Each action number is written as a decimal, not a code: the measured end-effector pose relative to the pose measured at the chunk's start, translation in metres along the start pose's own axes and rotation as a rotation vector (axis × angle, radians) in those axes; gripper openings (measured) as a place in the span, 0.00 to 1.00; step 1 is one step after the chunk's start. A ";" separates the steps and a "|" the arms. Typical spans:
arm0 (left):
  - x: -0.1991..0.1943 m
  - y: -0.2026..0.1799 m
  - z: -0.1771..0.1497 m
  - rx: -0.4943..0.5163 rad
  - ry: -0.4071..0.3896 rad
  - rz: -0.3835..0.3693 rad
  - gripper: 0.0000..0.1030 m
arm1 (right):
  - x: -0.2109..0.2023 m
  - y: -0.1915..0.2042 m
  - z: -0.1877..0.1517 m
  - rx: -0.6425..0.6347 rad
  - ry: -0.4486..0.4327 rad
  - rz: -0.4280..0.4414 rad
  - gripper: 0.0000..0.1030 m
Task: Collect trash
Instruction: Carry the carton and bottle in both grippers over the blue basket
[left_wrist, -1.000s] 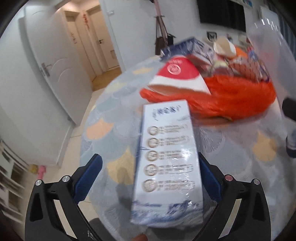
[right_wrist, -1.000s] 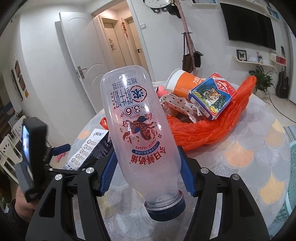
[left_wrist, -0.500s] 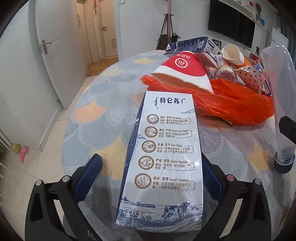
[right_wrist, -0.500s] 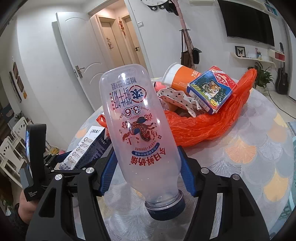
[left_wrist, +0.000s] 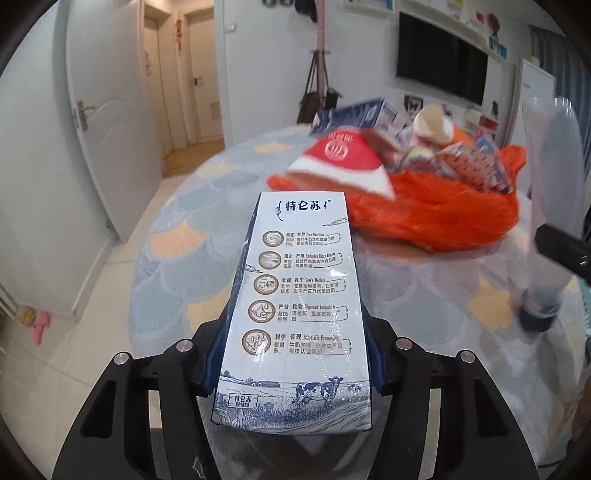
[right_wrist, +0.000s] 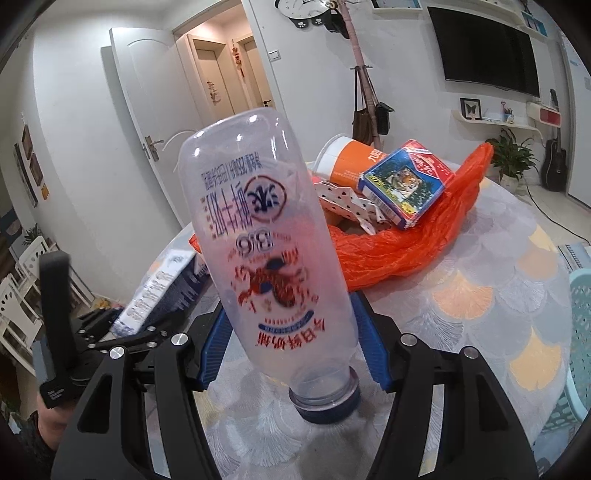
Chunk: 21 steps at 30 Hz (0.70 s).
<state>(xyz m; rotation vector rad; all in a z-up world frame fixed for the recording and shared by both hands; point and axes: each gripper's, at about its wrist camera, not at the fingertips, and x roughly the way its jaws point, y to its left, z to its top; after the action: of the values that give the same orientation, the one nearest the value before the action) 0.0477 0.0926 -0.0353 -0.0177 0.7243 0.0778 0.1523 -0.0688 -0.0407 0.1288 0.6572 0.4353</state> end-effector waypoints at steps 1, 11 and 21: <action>-0.007 -0.002 0.001 0.006 -0.025 0.001 0.55 | -0.002 0.000 0.000 0.000 -0.007 -0.004 0.57; -0.048 -0.015 0.010 0.035 -0.150 -0.038 0.55 | -0.022 -0.013 -0.002 0.031 -0.050 -0.029 0.54; -0.075 -0.049 0.020 0.095 -0.248 -0.142 0.55 | -0.062 -0.028 0.001 0.054 -0.161 -0.084 0.54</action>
<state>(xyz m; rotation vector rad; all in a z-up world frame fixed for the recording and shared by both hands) 0.0089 0.0401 0.0291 0.0315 0.4764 -0.0891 0.1195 -0.1205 -0.0119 0.1845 0.5140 0.3227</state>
